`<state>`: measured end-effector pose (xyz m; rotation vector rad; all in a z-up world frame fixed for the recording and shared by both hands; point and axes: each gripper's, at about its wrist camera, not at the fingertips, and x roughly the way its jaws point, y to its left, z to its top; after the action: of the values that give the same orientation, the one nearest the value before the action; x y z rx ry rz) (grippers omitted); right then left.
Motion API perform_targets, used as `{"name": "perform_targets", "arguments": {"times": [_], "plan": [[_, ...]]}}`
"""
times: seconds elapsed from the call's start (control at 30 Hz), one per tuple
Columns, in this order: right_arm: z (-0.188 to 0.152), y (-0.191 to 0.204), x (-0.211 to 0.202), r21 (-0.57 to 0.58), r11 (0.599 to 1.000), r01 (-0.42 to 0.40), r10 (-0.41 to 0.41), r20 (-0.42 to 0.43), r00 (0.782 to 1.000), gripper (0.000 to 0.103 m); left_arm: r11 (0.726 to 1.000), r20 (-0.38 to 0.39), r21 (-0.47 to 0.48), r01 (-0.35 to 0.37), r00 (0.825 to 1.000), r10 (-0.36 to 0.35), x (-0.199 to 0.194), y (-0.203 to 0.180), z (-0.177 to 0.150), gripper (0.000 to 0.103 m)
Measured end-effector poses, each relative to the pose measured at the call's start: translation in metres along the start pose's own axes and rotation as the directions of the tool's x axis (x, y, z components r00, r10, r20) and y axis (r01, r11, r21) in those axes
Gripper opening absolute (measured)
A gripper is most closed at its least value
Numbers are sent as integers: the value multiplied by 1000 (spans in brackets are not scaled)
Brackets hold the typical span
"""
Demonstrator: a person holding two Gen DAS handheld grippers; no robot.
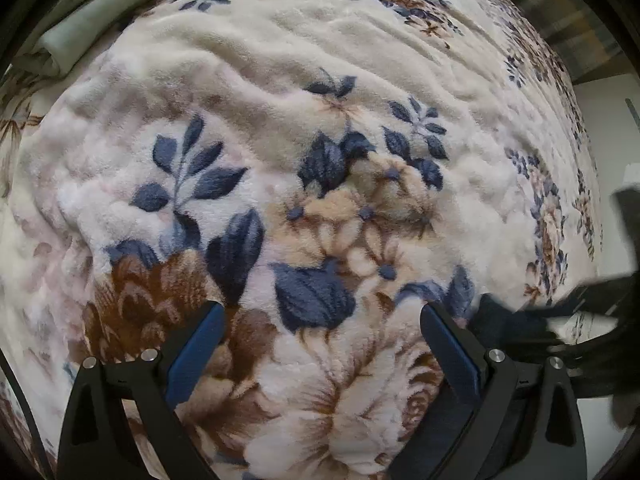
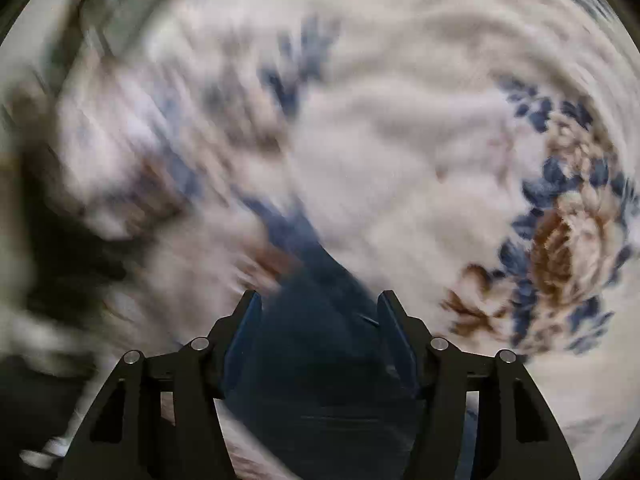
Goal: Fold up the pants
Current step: 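Press the folded jeans flat with the right gripper while the left releases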
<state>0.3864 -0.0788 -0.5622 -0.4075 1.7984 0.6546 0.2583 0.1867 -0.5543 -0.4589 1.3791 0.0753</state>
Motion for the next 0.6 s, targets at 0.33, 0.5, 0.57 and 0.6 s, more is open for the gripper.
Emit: {"name": "perform_targets", "arguments": {"times": [0.33, 0.5, 0.57, 0.6], "plan": [[-85, -39, -59, 243, 969, -30, -29, 236, 971, 67, 988, -6, 62, 140, 990, -140, -27, -64, -31, 99], [-197, -72, -48, 511, 859, 30, -156, 205, 966, 67, 973, -48, 173, 156, 987, -150, -11, -119, -58, 99], [-243, -94, -28, 653, 757, -28, -150, 215, 965, 59, 972, -56, 214, 96, 995, -86, 4, -129, -62, 99], [-265, -105, -13, 703, 709, -60, -132, 216, 968, 51, 971, -76, 238, 33, 997, -15, 20, -129, -66, 100]]}}
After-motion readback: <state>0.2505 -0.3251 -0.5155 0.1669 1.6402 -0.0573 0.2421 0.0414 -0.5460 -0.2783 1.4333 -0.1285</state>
